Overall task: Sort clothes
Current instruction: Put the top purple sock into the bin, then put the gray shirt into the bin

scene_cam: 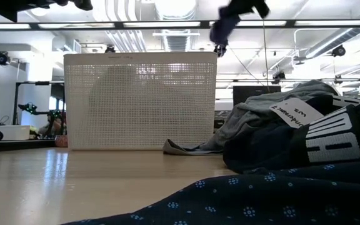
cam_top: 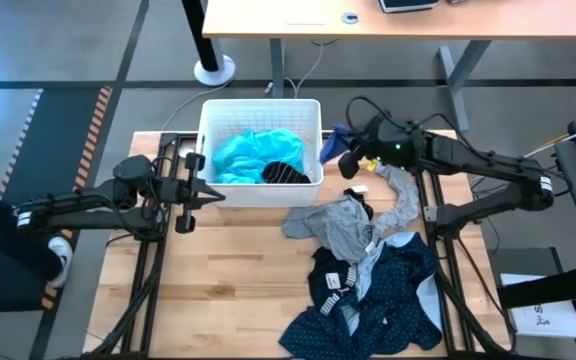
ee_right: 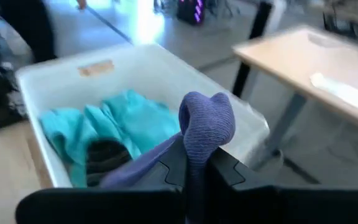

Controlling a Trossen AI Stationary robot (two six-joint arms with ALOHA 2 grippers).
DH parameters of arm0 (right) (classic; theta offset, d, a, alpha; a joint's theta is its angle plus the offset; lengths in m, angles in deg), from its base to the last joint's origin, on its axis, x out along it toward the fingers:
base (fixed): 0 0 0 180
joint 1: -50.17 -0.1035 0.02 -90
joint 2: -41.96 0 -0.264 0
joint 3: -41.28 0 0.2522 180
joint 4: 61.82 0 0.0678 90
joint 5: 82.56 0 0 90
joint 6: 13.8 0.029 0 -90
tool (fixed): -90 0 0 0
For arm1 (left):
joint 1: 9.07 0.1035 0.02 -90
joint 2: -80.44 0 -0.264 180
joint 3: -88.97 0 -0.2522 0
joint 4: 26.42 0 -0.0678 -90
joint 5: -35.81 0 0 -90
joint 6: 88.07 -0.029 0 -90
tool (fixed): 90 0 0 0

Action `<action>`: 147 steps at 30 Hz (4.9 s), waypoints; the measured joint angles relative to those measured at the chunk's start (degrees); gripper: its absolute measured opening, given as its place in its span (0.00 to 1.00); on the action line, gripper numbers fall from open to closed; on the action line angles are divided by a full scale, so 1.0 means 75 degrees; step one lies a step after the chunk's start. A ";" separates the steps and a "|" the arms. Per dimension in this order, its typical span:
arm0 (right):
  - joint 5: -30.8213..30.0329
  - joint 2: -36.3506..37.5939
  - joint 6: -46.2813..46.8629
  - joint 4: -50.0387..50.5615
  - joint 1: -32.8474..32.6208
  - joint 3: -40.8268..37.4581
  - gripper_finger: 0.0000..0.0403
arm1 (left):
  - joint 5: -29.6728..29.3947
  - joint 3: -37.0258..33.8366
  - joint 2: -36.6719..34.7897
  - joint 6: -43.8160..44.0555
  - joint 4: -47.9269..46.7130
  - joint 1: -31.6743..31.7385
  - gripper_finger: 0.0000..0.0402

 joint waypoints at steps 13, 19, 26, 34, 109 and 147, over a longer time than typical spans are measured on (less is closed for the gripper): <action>0.0648 -0.2359 -0.0824 -0.1121 -0.0012 0.1486 0.08 | -0.0006 0.0000 0.0000 -0.0178 0.0072 0.0000 0.00; 0.0646 -0.3386 -0.0976 -0.0676 -0.0015 0.2453 0.28 | -0.0006 0.0000 0.0000 -0.0246 0.0117 0.0000 0.00; 0.0581 -0.3907 -0.0976 0.0372 -0.0012 0.3799 0.60 | -0.0006 0.0000 0.0014 -0.0286 0.0100 0.0000 0.00; 0.0522 -0.3872 -0.0837 0.2689 -0.0104 0.4901 0.73 | -0.0006 0.0000 -0.0009 -0.0242 0.0103 0.0000 0.00; 0.2052 -0.2835 0.2505 0.3483 -0.2659 0.0001 0.52 | -0.0813 0.0000 0.0493 -0.0029 0.0858 0.0000 0.00; -0.0023 -0.2782 0.2213 0.5864 -0.2783 0.3614 0.00 | -0.0778 0.0000 0.0209 0.0201 0.0432 0.0000 0.00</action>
